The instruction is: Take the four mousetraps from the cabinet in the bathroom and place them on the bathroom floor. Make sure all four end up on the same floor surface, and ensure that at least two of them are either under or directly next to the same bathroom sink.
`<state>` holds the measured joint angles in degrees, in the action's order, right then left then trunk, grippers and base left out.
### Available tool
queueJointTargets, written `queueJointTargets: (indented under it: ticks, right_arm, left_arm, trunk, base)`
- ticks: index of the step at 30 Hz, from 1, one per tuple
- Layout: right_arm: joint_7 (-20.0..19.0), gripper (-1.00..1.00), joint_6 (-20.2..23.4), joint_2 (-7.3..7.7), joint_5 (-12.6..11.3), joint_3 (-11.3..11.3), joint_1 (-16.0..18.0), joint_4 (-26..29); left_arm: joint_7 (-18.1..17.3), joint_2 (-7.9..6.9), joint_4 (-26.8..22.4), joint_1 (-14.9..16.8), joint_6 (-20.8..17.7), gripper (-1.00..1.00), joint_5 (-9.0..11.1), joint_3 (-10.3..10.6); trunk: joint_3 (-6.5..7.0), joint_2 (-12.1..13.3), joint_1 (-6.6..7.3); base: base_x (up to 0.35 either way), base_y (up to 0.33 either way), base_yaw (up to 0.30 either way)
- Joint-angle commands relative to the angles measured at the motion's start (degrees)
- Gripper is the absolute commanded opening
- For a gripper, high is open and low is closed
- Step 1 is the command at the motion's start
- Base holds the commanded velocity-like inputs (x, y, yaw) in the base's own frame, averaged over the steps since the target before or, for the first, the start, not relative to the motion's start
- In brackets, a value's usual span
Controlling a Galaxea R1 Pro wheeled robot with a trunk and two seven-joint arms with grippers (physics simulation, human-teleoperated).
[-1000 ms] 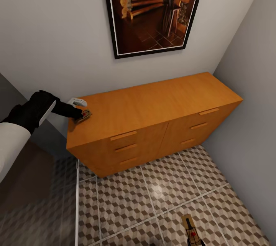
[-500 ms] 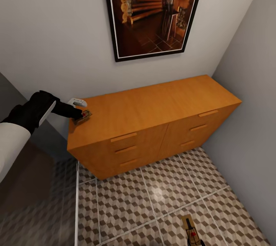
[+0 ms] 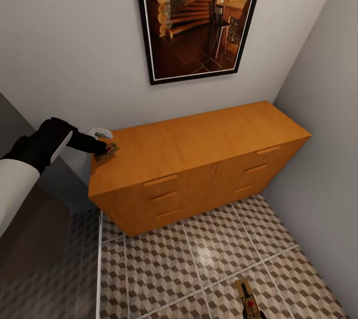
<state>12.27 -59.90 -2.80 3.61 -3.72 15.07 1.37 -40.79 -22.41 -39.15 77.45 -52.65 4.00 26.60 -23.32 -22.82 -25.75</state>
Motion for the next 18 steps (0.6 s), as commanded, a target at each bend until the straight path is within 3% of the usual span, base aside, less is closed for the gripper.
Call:
queueJointTargets:
  ticks: [1,12,18]
  right_arm:
    - [0.6,-1.0,-0.1,-0.01,0.3,-0.3,0.0,-0.1]
    - [0.6,-1.0,-0.1,-0.1,0.3,-0.3,0.0,-0.1]
    - [0.6,-1.0,-0.1,-0.1,0.3,-0.3,0.0,-0.1]
  left_arm:
    - [0.1,-0.09,-0.1,0.1,-0.3,-1.0,0.4,0.3]
    - [0.1,-0.1,-0.1,0.1,-0.3,-1.0,0.4,0.3]
    - [0.1,-0.09,0.0,0.1,-0.3,-1.0,0.4,0.3]
  trunk:
    - [0.0,-0.1,-0.04]
    - [0.29,-0.1,-0.04]
    - [0.29,-0.1,-0.04]
  base:
    - [0.0,0.0,0.0]
    - [0.0,-0.001,0.0]
    - [-0.137,-0.209,0.0]
